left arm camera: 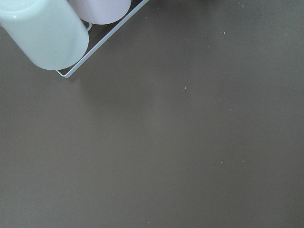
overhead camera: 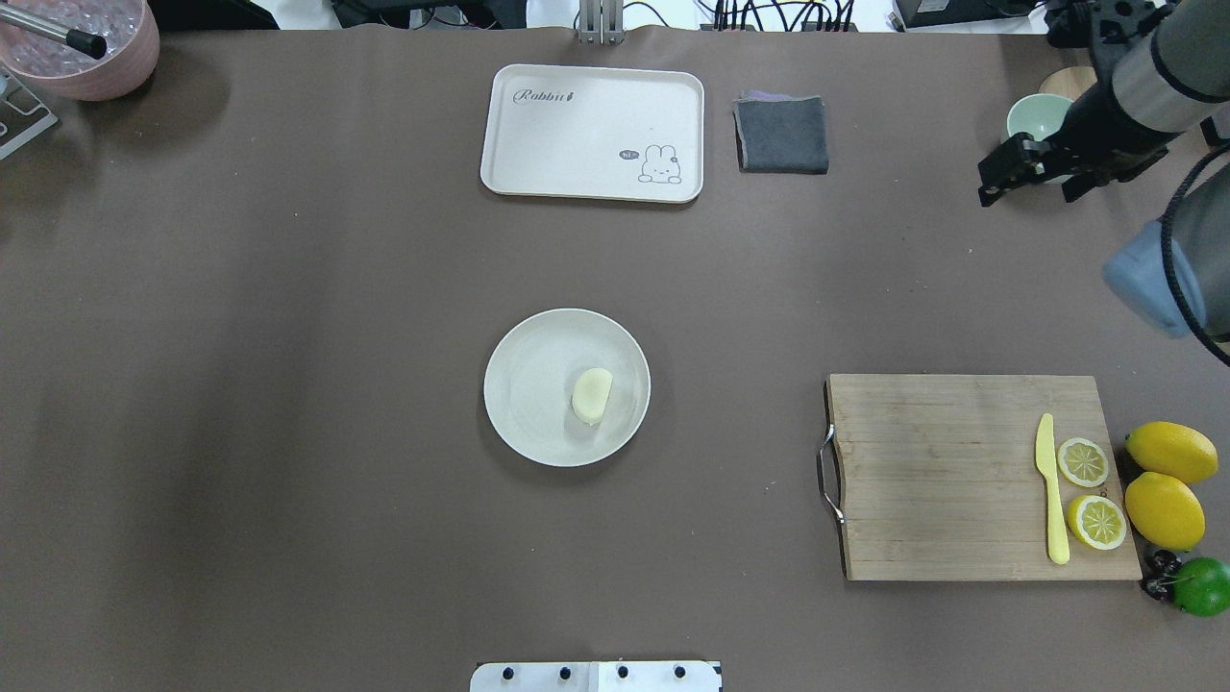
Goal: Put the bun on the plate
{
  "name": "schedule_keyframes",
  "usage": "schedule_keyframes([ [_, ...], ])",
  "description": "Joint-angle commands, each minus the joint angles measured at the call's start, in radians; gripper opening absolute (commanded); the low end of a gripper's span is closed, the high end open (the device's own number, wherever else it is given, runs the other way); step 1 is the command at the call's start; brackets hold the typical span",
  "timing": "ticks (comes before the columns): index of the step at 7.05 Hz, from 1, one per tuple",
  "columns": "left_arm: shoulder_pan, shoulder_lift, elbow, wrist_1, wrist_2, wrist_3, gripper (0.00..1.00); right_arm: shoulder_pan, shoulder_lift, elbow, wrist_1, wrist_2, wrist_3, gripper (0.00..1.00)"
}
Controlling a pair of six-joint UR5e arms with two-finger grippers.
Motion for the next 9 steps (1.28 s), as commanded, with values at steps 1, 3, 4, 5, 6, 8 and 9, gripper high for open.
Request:
schedule_keyframes([
  [1,0.001,0.001,0.0,-0.002,0.005,0.002,0.98,0.182,-0.175,-0.018,-0.021,0.085,-0.37,1.0],
  [3,0.001,0.002,0.0,-0.001,0.009,0.002,0.98,0.296,-0.198,-0.017,-0.251,0.108,-0.571,1.0],
  [4,-0.001,0.002,0.001,-0.001,0.009,0.002,0.98,0.352,-0.214,-0.011,-0.322,0.108,-0.668,1.0],
  [5,0.001,0.002,0.001,-0.001,0.01,0.002,0.98,0.385,-0.253,0.004,-0.343,0.118,-0.678,1.0],
  [6,0.001,0.004,0.003,-0.001,0.01,0.002,0.98,0.385,-0.26,0.001,-0.341,0.16,-0.667,1.0],
  [8,0.001,0.007,0.0,-0.001,0.01,0.002,0.98,0.4,-0.284,-0.026,-0.338,0.154,-0.67,1.0],
  [9,0.001,0.006,0.001,-0.002,0.01,0.002,0.98,0.429,-0.306,-0.035,-0.325,0.151,-0.673,1.0],
])
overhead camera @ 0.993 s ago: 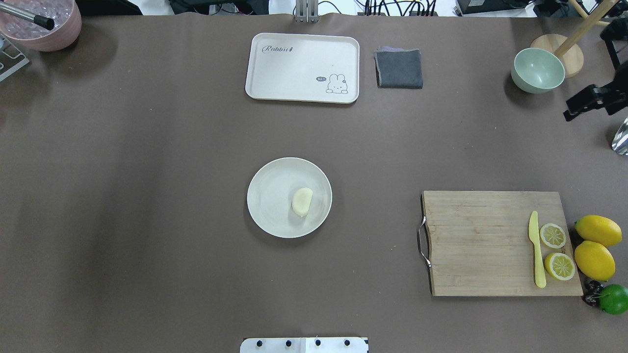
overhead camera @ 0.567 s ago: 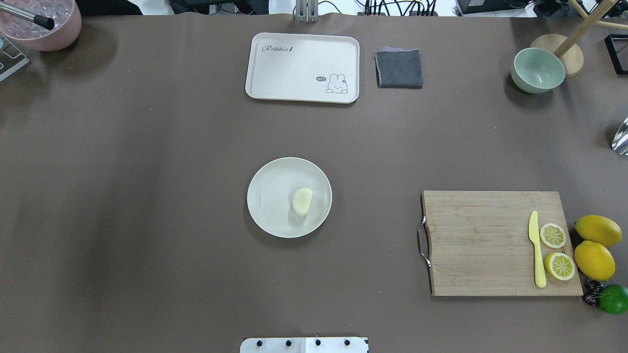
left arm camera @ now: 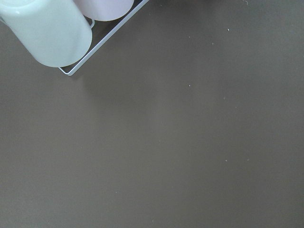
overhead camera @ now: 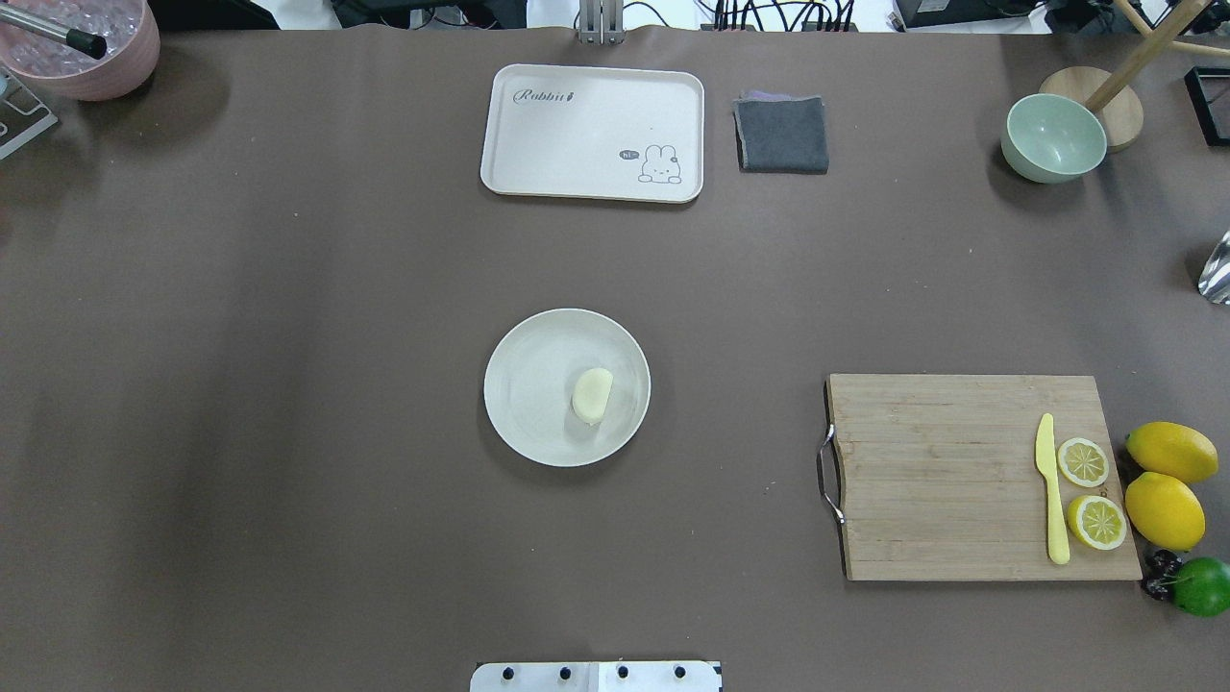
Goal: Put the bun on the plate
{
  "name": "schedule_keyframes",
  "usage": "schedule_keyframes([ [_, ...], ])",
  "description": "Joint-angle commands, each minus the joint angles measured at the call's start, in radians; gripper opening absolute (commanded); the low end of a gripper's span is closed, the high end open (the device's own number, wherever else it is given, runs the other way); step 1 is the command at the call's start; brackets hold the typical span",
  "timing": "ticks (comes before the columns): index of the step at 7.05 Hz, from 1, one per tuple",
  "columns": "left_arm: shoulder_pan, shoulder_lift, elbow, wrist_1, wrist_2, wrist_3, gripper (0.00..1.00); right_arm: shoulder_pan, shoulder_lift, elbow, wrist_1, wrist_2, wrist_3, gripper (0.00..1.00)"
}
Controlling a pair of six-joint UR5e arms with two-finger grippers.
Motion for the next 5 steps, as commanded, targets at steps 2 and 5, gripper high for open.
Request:
schedule_keyframes([
  [2,0.0,0.002,0.005,-0.026,0.0,0.0,0.98,0.049,-0.06,-0.016,0.013,-0.015,-0.001,1.0],
  [5,0.0,0.002,0.005,-0.029,0.0,-0.002,0.98,0.049,-0.058,-0.028,0.085,-0.026,-0.007,1.0],
])
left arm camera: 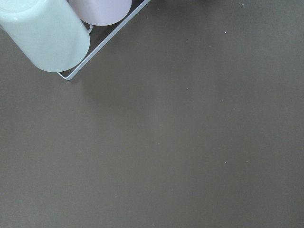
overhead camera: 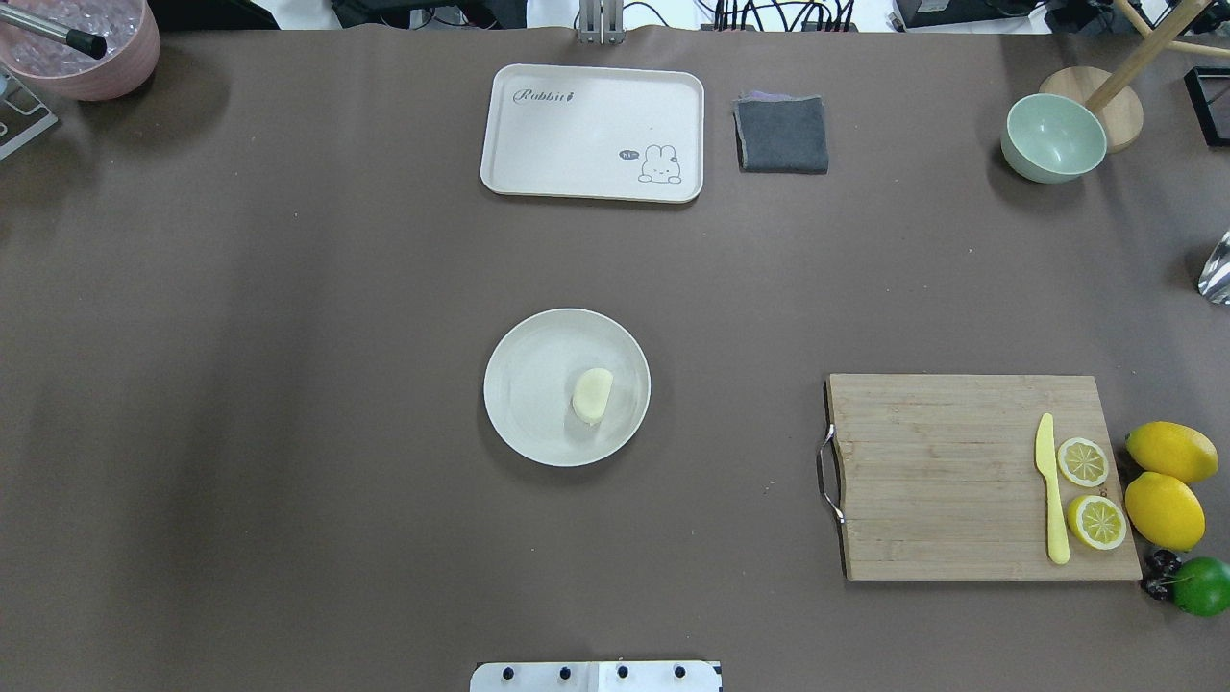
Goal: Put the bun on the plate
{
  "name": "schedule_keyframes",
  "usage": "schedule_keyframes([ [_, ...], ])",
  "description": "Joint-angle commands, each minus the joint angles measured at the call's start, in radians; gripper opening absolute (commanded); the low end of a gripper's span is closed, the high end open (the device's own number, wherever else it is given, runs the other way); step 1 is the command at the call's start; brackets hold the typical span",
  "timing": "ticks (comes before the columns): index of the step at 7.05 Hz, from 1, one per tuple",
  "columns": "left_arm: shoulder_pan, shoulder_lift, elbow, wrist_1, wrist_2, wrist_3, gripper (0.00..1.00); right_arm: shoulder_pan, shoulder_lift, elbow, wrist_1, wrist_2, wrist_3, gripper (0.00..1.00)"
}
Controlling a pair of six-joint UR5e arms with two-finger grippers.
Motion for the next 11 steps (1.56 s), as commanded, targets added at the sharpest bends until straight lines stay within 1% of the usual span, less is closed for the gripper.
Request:
schedule_keyframes([
  [1,0.0,0.0,-0.001,-0.002,0.0,-0.001,0.98,0.001,0.006,-0.005,0.015,-0.003,-0.007,1.0],
  [2,0.0,0.0,-0.003,-0.002,0.0,-0.001,0.98,0.001,0.009,0.002,0.015,0.001,-0.007,1.0],
  [4,-0.001,0.0,-0.001,-0.002,0.0,-0.001,0.98,-0.001,0.004,-0.005,0.056,0.002,-0.007,1.0],
  [11,-0.001,0.002,-0.001,-0.002,0.0,-0.001,0.98,-0.001,0.009,-0.002,0.059,0.0,-0.007,1.0],
])
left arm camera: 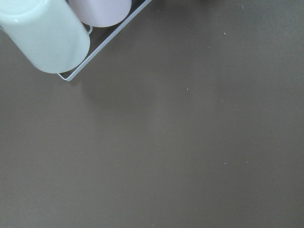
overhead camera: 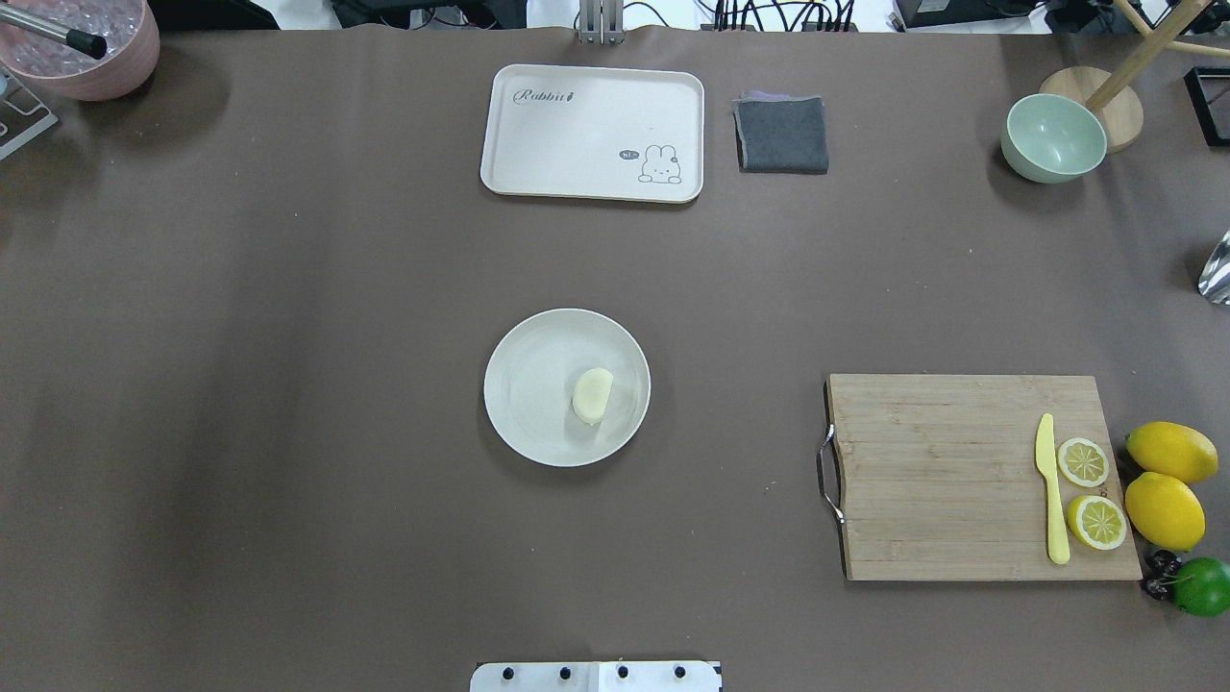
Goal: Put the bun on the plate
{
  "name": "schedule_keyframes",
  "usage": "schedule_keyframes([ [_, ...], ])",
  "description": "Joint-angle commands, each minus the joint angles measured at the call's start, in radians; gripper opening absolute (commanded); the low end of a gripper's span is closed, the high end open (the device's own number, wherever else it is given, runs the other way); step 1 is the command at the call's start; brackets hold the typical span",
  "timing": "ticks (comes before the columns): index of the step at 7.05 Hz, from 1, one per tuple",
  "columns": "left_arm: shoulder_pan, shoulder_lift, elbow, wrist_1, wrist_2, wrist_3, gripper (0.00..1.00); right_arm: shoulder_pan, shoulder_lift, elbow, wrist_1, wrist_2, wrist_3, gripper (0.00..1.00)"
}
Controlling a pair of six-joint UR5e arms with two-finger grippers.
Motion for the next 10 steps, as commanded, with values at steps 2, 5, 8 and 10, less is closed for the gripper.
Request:
schedule_keyframes([
  [2,0.0,0.009,-0.002,-0.003,0.0,0.002,0.98,-0.001,-0.001,0.003,0.0,0.001,0.001,1.0],
  [5,0.0,0.058,-0.005,-0.116,0.0,-0.005,0.98,-0.001,-0.001,0.006,0.0,-0.001,0.001,1.0],
  [8,0.0,0.059,-0.002,-0.115,-0.005,-0.015,0.98,-0.001,-0.003,0.006,0.0,0.001,0.001,1.0],
  [10,0.001,0.059,0.0,-0.097,-0.008,-0.04,0.98,-0.001,-0.003,0.006,0.0,0.002,0.001,1.0],
])
